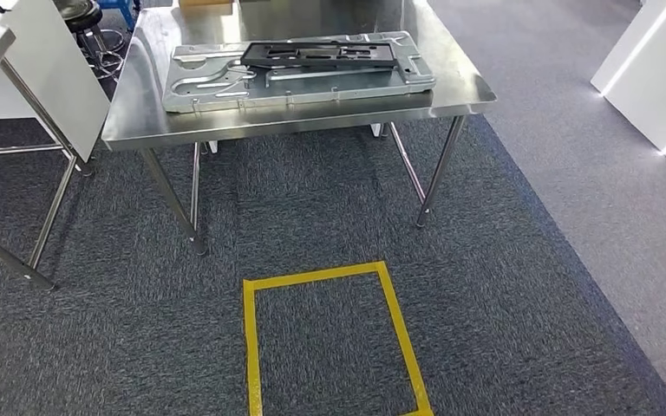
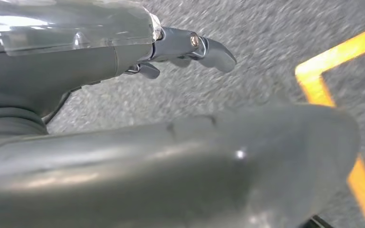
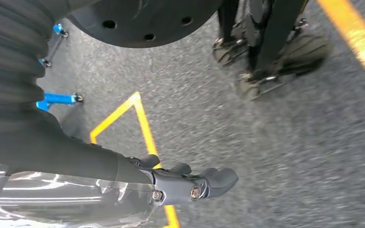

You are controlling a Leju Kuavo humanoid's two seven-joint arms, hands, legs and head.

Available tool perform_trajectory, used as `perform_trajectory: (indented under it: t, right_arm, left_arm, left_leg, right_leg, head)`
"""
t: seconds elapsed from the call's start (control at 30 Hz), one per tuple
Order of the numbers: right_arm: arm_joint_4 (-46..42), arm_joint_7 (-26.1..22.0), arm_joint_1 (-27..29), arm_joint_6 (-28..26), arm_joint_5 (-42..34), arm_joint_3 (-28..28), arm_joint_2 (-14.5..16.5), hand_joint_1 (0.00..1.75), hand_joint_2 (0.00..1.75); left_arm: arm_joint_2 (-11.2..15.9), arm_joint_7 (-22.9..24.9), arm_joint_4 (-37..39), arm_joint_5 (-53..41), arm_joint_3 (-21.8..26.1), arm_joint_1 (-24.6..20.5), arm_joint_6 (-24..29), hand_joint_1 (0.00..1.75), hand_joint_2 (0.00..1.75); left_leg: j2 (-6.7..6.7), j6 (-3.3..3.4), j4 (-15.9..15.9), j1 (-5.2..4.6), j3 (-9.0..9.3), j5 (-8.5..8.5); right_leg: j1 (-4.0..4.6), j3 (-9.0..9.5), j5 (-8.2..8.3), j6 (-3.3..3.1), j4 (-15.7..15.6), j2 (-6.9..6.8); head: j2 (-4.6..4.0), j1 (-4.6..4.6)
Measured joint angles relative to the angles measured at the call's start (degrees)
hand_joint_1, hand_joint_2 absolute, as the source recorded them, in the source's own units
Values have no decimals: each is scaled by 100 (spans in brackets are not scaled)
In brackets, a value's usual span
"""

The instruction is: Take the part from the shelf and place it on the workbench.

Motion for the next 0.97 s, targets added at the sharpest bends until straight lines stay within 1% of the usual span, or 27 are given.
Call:
perform_trajectory:
  t: [0.03, 0.07, 0.1, 0.13, 0.17, 0.2, 0.23, 0.27, 0.3, 0.33, 0.37, 0.4, 0.47, 0.5, 0.53, 0.57, 0.6, 0.63, 0.67, 0.7, 0.73, 0.77, 0.8, 0.87, 0.9, 0.93, 0.97]
  right_arm:
    - [0, 7, 1, -14, 14, 0, 0, 0, 87]
    - [1, 8, 1, -15, 24, 1, 0, 0, 44]
    - [1, 4, 0, -5, 31, 1, 0, 0, 0]
    - [1, -4, -3, 13, 38, 2, 0, 0, 0]
    - [1, -14, -9, 39, 46, 4, -1, 0, 0]
    - [0, -23, -15, 66, 55, 8, -2, 0, 44]
    - [0, -29, -22, 86, 67, 12, -3, 0, 87]
    - [0, -31, -25, 97, 83, 16, -4, 0, 131]
    - [1, -29, -20, 96, 103, 21, -4, 0, 175]
    - [2, -26, -17, 91, 124, 26, -4, 0, 175]
    - [3, -22, -14, 85, 144, 34, -3, 0, 175]
    - [3, -20, -10, 79, 163, 43, -3, 0, 131]
    - [4, -27, -6, 70, 206, 65, -2, 0, 44]
    - [4, -36, -1, 70, 231, 80, -2, 0, 0]
    - [5, -47, 2, 74, 256, 97, -2, 0, 0]
    - [5, -60, 3, 83, 278, 115, -2, 0, 44]
    - [5, -75, 3, 94, 295, 135, -2, 0, 87]
    - [7, -92, 3, 115, 308, 153, -1, 0, 131]
    - [9, -107, 2, 148, 324, 169, 3, 0, 175]
    - [11, -106, 1, 187, 374, 192, 8, 0, 175]
    - [14, -80, -1, 232, 466, 232, 13, 0, 175]
    - [15, -41, -2, 265, 579, 287, 18, 0, 175]
    - [16, 6, 0, 286, 687, 363, 20, 0, 175]
    - [12, 65, 19, 297, 743, 564, 6, 0, 175]
    - [9, 76, 40, 301, 701, 679, -2, 0, 175]
    - [7, 81, 67, 304, 627, 799, -13, 0, 175]
    - [6, 82, 82, 307, 587, 858, -16, 0, 175]
  left_arm:
    - [0, 13, 0, 11, 0, 6, -1, 0, 0]
    - [0, 21, 0, 22, 0, 8, -1, 0, 0]
    - [0, 26, 0, 33, 0, 8, -1, 0, 0]
    - [0, 28, 0, 39, 0, 7, -1, 0, 0]
    - [0, 30, 0, 43, 0, 6, -1, 0, 0]
    - [-1, 34, 0, 46, 0, 5, -1, 0, 0]
    - [-1, 40, 0, 45, 0, 4, -2, 0, 0]
    - [0, 50, -1, 42, 0, 3, -3, 0, 0]
    - [1, 66, -1, 34, -1, 7, -3, 0, 0]
    - [3, 83, -1, 25, -2, 11, 3, 0, 0]
    - [5, 99, -2, 10, -4, 18, 12, 0, 0]
    - [10, 108, -2, -3, -7, 27, 23, 0, 0]
    - [19, 82, -2, -25, -15, 37, 57, 0, 87]
    - [22, 58, -2, -27, -19, 41, 86, 0, 131]
    - [24, 33, -2, -30, -21, 41, 119, 0, 175]
    - [26, 19, -2, -32, -23, 41, 150, 0, 175]
    - [29, 14, -2, -36, -24, 40, 180, 0, 175]
    - [33, 16, -2, -44, -26, 39, 204, 0, 175]
    - [41, 21, -3, -59, -31, 35, 226, 0, 175]
    - [49, 21, -3, -79, -40, 28, 251, 0, 175]
    - [55, 13, -4, -106, -56, 18, 271, 0, 175]
    - [61, 1, -4, -130, -77, 9, 285, 0, 175]
    - [67, -11, -4, -140, -106, 7, 297, 0, 175]
    - [87, -17, -7, -72, -213, 20, 300, 0, 175]
    - [104, -16, -10, 9, -289, 29, 294, 0, 175]
    - [118, -13, -19, 114, -375, 35, 281, 0, 175]
    - [128, -11, -23, 170, -419, 37, 273, 0, 175]
  left_leg:
    - [9, -11, 17, 0, -99, 71]
    - [17, -26, 38, 1, -197, 135]
    - [23, -42, 65, 4, -294, 195]
    - [26, -62, 97, 6, -384, 248]
    - [24, -85, 133, 1, -458, 290]
    - [22, -115, 168, -5, -515, 329]
    - [23, -150, 193, -9, -555, 373]
    - [25, -188, 204, -8, -582, 419]
    - [28, -230, 206, -4, -606, 474]
    - [21, -266, 218, 11, -637, 490]
    - [6, -297, 279, 23, -688, 408]
    - [-11, -321, 439, 31, -761, 213]
    - [-35, -349, 1088, 43, -958, -389]
    - [-37, -355, 1473, 43, -1037, -604]
    - [-38, -357, 1774, 42, -1071, -667]
    - [-39, -350, 1916, 42, -1027, -575]
    - [-39, -332, 1869, 40, -897, -392]
    - [-40, -302, 1636, 34, -674, -213]
    - [-41, -262, 1266, 21, -379, -123]
    - [-40, -221, 813, 7, -57, -146]
    - [-40, -188, 420, -10, 196, -237]
    - [-39, -159, 152, -26, 354, -332]
    - [-39, -134, 5, -33, 418, -383]
    - [-27, -61, -46, -14, 391, -329]
    - [-19, -20, -62, 0, 368, -286]
    - [-10, 9, -72, 10, 337, -243]
    - [-8, 23, -72, 7, 316, -227]
  right_leg:
    - [-14, 4, -30, 22, 262, -1]
    - [-29, 91, 73, 36, 347, -2]
    - [-44, 283, 241, 41, 217, -3]
    - [-57, 587, 373, 37, -121, -3]
    - [-56, 956, 411, 22, -579, -3]
    - [-48, 1283, 355, -9, -1045, -2]
    - [-31, 1505, 277, -49, -1385, -1]
    - [-8, 1599, 221, -95, -1560, 0]
    - [1, 1581, 221, -151, -1617, -1]
    - [2, 1525, 277, -203, -1605, -13]
    - [0, 1460, 339, -256, -1603, -23]
    - [-4, 1381, 409, -306, -1608, -37]
    - [18, 1194, 541, -369, -1597, -50]
    - [33, 1097, 603, -384, -1586, -53]
    - [49, 999, 663, -391, -1571, -52]
    - [63, 903, 717, -392, -1552, -52]
    - [76, 815, 770, -388, -1528, -52]
    - [87, 736, 817, -381, -1504, -50]
    - [96, 674, 857, -371, -1477, -48]
    - [106, 627, 889, -354, -1447, -46]
    - [112, 595, 921, -330, -1418, -47]
    - [111, 576, 952, -299, -1399, -52]
    - [109, 564, 984, -263, -1390, -55]
    - [88, 530, 965, -195, -1329, -49]
    - [79, 470, 847, -164, -1184, -36]
    - [64, 364, 651, -134, -916, -22]
    - [59, 306, 531, -118, -771, -13]
  head:
    - [0, 0]
    - [0, 0]
    - [0, 0]
    - [0, 0]
    - [0, 0]
    - [0, -1]
    - [0, -1]
    - [0, -1]
    - [0, -1]
    - [0, 0]
    - [0, 0]
    - [0, -1]
    - [0, -1]
    - [0, -1]
    - [0, 0]
    - [0, 0]
    - [0, 0]
    - [0, 0]
    - [0, 0]
    - [0, 0]
    - [0, 0]
    - [0, 0]
    - [0, 0]
    - [0, 1]
    - [0, 1]
    - [0, 1]
    - [0, 1]
